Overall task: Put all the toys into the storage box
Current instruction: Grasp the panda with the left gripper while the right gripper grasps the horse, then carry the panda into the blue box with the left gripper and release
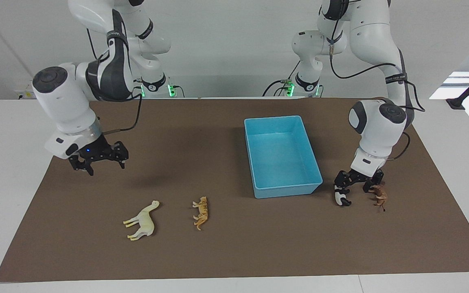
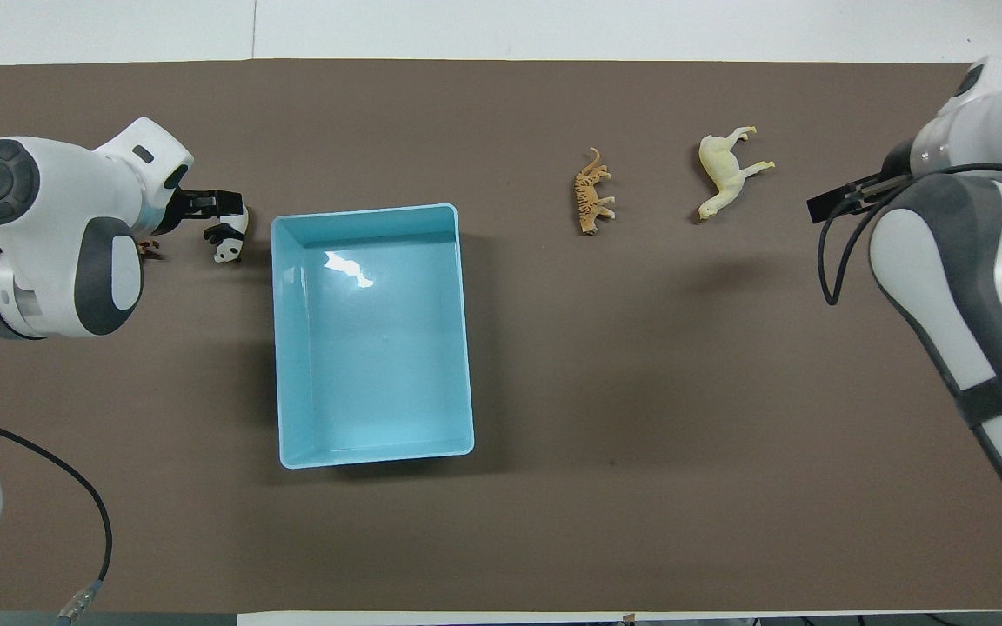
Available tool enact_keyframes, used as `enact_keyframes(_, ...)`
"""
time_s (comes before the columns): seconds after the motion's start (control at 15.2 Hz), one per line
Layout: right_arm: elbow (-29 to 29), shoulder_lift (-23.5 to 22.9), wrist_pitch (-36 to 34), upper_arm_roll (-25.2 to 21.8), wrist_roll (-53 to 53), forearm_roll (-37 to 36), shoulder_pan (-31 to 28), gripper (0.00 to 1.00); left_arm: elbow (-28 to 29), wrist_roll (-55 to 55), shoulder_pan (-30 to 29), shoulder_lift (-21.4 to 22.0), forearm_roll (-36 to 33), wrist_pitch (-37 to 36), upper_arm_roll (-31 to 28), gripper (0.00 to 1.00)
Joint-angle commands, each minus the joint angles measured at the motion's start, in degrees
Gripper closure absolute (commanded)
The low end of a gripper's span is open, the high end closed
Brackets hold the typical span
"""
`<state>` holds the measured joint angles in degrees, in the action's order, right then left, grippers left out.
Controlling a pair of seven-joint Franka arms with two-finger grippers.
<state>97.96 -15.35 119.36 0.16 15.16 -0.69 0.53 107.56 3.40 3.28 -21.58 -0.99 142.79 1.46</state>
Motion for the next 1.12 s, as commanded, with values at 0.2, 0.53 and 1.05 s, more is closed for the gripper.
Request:
enact_keyframes(0.2,-8.2,-12.05,4.83,0.2,2.95,0.16,2.02,0.0,2.39,-0.5,0.06,-0.66,-1.03,3.01,0.03,0.0)
enact_keyframes(0.53,-14.27,-18.92,4.75,0.2,5.66,-0.63,4.92,0.0,3.18,-0.59,-0.03,-1.45,-1.12,3.28,0.03,0.0)
enact_keyframes(1.05,-17.01,-22.8,5.97,0.11,8.93,-0.28,5.71,0.0,-2.42,-0.33,-1.78,-1.63,-1.03,-5.65,0.03,1.0)
